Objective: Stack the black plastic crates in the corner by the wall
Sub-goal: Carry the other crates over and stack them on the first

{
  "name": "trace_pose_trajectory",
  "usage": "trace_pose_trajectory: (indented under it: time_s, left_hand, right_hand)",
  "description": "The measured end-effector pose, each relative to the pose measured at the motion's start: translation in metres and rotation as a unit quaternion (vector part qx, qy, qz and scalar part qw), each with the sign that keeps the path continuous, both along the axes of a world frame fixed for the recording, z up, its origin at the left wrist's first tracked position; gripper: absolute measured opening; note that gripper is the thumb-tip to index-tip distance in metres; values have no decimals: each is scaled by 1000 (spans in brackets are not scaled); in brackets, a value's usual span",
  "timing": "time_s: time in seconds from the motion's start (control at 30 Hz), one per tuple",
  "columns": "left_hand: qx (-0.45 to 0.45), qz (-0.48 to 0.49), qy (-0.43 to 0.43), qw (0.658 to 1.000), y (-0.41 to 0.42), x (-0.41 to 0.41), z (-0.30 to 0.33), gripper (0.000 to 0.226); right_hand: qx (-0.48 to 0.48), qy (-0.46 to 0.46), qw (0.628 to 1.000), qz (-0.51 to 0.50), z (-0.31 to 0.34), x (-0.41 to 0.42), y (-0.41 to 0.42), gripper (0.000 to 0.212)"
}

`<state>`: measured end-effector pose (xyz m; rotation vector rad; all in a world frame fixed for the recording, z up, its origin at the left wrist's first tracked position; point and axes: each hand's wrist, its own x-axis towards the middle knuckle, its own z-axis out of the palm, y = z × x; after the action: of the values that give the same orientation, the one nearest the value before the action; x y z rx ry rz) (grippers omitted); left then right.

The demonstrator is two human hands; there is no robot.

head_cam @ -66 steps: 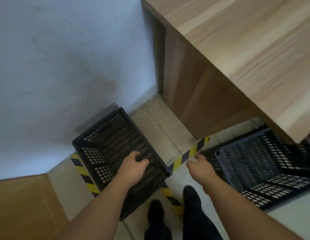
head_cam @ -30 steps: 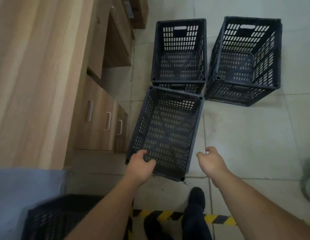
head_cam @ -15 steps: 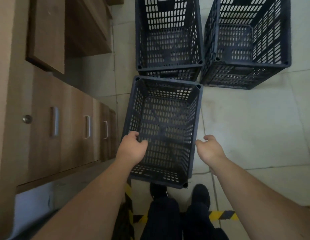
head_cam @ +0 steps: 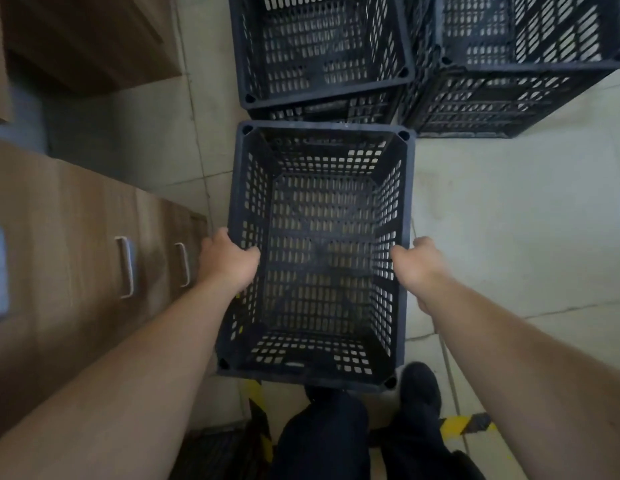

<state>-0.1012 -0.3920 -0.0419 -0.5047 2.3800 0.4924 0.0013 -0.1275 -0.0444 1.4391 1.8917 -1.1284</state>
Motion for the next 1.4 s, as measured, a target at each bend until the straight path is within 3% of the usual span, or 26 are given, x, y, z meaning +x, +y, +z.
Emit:
trace_pose_trajectory:
  time_s: [0.23, 0.33, 0.4, 0.73, 0.83, 0.93, 1.23, 1.4]
  left_hand:
    - [33, 30, -66, 997, -1, -14, -9, 59]
    - [67, 60, -80, 993, -5, -21, -5, 37]
    - [81, 70, -89, 990, -7, -21, 1, 27]
    - [93, 88, -122, 984, -1, 14, 80, 27]
    - [104, 78, -141, 981, 3, 24, 108, 45]
    - [119, 80, -144, 979, 8, 38, 138, 42]
    - [144, 170, -121, 967, 5, 97, 198, 37]
    - [164, 245, -99, 950, 5, 153, 226, 50]
  right_hand:
    - [-24, 12, 1000, -2, -14, -2, 2, 44]
    - [-60, 13, 997, -39, -13, -3, 8, 33]
    - [-87, -2, 993, -77, -10, -4, 15, 37]
    - [-50, -40, 997, -40, 59, 3, 45, 35]
    - [-27, -47, 998, -11, 94, 5, 54, 34]
    - [-13, -57, 998, 19, 125, 10, 63, 35]
    - [-4, -41, 994, 97, 190, 18, 74, 26]
    - [-17, -43, 985, 168, 218, 33, 83, 24]
